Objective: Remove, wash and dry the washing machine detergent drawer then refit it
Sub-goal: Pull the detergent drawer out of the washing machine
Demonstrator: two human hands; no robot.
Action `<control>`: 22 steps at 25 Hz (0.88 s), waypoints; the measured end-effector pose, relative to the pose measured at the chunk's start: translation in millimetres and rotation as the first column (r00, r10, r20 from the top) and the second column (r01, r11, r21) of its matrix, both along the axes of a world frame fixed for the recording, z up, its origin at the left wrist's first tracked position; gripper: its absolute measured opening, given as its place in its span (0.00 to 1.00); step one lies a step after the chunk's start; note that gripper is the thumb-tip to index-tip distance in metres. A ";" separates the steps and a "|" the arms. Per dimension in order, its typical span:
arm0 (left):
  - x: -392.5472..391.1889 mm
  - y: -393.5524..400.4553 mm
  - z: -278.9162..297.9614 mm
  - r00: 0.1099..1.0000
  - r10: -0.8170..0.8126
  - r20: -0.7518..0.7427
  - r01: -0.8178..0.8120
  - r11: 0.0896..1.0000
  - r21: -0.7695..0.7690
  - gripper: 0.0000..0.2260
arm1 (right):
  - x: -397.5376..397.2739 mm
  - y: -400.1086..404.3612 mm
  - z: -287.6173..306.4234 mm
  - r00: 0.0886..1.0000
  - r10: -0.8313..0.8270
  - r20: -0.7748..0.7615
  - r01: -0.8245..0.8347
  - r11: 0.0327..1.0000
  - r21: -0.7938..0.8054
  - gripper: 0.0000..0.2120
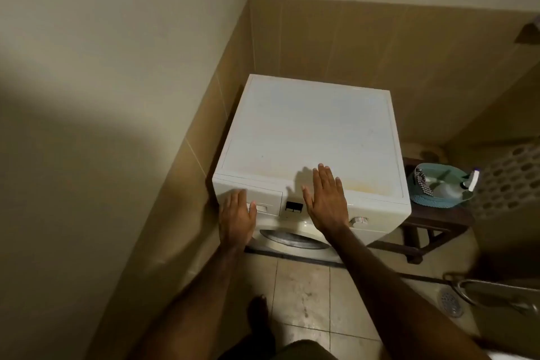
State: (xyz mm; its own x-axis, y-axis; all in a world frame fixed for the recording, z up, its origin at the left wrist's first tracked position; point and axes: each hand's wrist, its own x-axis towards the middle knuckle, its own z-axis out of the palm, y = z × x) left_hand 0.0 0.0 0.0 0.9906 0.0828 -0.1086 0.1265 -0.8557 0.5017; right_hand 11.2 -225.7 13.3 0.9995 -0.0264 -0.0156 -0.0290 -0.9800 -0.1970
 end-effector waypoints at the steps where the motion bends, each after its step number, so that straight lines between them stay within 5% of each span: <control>1: 4.0 6.9 -8.9 0.988 0.100 -0.117 -0.118 0.981 -0.157 0.19 | 2.4 6.0 -5.0 0.999 -0.004 -0.042 0.003 1.000 -0.022 0.31; 3: 8.9 17.8 -25.2 0.914 0.222 -0.339 -0.353 0.849 -0.394 0.15 | 6.2 12.9 -13.3 0.995 -0.009 -0.096 0.006 0.999 -0.032 0.32; 5: 14.5 28.4 -39.8 0.797 0.246 -0.552 -0.572 0.602 -0.557 0.14 | 9.3 19.9 -24.2 0.991 0.000 -0.136 -0.006 0.999 -0.042 0.33; 8: 22.8 35.1 -52.2 0.673 0.126 -0.729 -0.739 0.176 -0.651 0.25 | 20.3 29.4 -35.2 0.982 0.006 -0.188 -0.012 0.999 -0.033 0.32; 10: 30.3 35.7 -60.0 0.647 0.062 -0.760 -0.761 -0.001 -0.648 0.29 | 25.6 33.1 -42.4 0.978 0.000 -0.207 -0.005 1.000 -0.025 0.31; 15: 53.1 29.1 -74.8 0.625 -0.011 -0.781 -0.758 -0.247 -0.604 0.32 | 39.5 31.3 -53.6 0.982 -0.011 -0.190 0.006 1.000 -0.026 0.36; 22: 61.9 22.6 -106.3 0.691 -0.038 -0.722 -0.665 -0.425 -0.614 0.45 | 67.0 10.1 -68.7 0.988 -0.088 -0.128 0.093 0.995 0.033 0.30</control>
